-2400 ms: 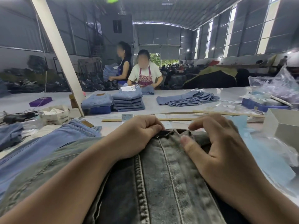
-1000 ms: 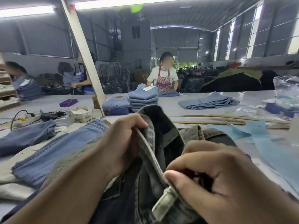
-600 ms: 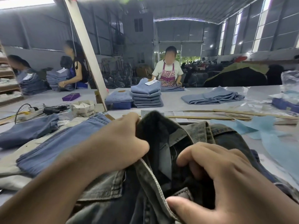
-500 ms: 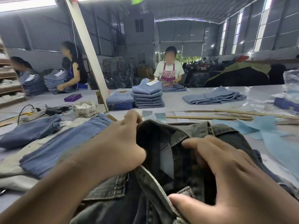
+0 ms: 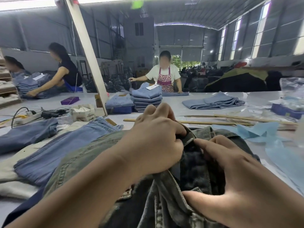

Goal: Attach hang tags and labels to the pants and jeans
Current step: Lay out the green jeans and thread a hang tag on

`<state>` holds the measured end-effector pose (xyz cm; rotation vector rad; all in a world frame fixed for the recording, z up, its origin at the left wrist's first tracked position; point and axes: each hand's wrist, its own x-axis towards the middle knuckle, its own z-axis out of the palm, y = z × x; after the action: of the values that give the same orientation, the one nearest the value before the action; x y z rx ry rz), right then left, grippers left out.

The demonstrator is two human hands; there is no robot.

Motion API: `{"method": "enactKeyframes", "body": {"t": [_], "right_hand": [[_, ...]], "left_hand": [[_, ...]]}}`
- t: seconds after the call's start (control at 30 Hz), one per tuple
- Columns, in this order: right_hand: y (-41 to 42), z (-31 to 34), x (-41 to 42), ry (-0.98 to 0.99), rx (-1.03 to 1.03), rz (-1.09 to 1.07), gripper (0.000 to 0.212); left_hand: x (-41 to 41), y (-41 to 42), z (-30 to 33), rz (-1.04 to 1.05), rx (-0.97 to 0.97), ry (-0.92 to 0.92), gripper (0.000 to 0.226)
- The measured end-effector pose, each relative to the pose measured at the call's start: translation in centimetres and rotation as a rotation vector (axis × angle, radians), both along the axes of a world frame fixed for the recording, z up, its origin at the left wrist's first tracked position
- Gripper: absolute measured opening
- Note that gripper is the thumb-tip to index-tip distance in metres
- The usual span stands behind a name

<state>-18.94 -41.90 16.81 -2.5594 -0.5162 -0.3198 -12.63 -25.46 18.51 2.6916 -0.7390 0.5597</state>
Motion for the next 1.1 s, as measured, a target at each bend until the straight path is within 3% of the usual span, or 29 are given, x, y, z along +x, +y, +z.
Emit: {"method": "enactKeyframes", "body": {"t": [0.13, 0.33, 0.5, 0.83, 1.0, 1.1], "right_hand": [[-0.2, -0.1, 0.2, 0.014, 0.051, 0.006, 0.075], [-0.7, -0.2, 0.7, -0.056, 0.158, 0.006, 0.063], [-0.9, -0.4, 1.4, -0.090, 0.122, -0.049, 0.030], [-1.1, 0.3, 4.0, -0.069, 0.043, -0.143, 0.023], [-1.2, 0.5, 5.9, -0.101, 0.078, -0.134, 0.009], [-1.2, 0.7, 6.5, -0.125, 0.089, -0.116, 0.012]], "left_hand": [[0.9, -0.4, 0.4, -0.019, 0.051, 0.184, 0.023], [1.3, 0.5, 0.4, -0.125, -0.207, 0.353, 0.004], [1.3, -0.2, -0.1, -0.090, -0.214, 0.284, 0.011], [1.6, 0.2, -0.3, -0.116, -0.649, 0.630, 0.024], [1.7, 0.2, -0.6, -0.117, -0.765, 0.689, 0.023], [1.7, 0.3, -0.7, -0.121, -0.823, 0.727, 0.028]]}}
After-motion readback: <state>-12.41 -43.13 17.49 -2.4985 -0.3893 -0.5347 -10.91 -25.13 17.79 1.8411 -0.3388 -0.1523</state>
